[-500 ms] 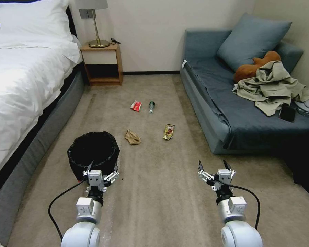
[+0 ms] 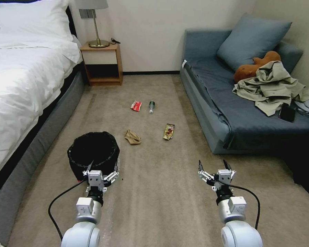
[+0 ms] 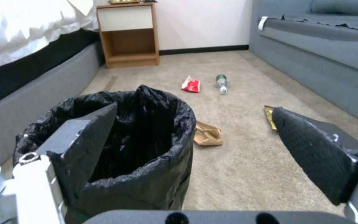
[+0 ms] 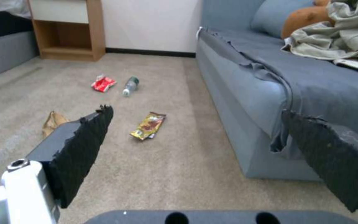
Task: Pick up the trash bin, then pick up the garbage on the floor and place it into the trash bin.
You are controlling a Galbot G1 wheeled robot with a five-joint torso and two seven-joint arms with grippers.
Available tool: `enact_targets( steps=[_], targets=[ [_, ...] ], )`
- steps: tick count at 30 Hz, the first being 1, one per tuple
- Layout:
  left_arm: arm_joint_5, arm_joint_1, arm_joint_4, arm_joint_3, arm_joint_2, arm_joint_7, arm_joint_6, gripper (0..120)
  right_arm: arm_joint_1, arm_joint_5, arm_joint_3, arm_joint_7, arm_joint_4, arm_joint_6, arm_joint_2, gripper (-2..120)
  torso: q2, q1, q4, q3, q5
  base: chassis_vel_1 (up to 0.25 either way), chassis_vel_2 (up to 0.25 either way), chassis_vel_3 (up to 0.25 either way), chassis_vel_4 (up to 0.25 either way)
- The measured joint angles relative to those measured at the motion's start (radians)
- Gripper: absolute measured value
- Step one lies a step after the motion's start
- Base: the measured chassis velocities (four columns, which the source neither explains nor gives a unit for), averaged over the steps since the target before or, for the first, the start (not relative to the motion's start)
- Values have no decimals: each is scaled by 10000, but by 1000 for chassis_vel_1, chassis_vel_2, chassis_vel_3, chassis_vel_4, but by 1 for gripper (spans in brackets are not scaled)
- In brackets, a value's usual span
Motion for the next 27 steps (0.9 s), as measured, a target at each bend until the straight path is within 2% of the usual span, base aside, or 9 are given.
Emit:
enact_targets(
  steps=[27],
  targets=[
    [0,0,0,0,0,0,1,100,0,0,0,0,0,0,0,100,0,0,0,0,0,0,0,0,0]
  ],
)
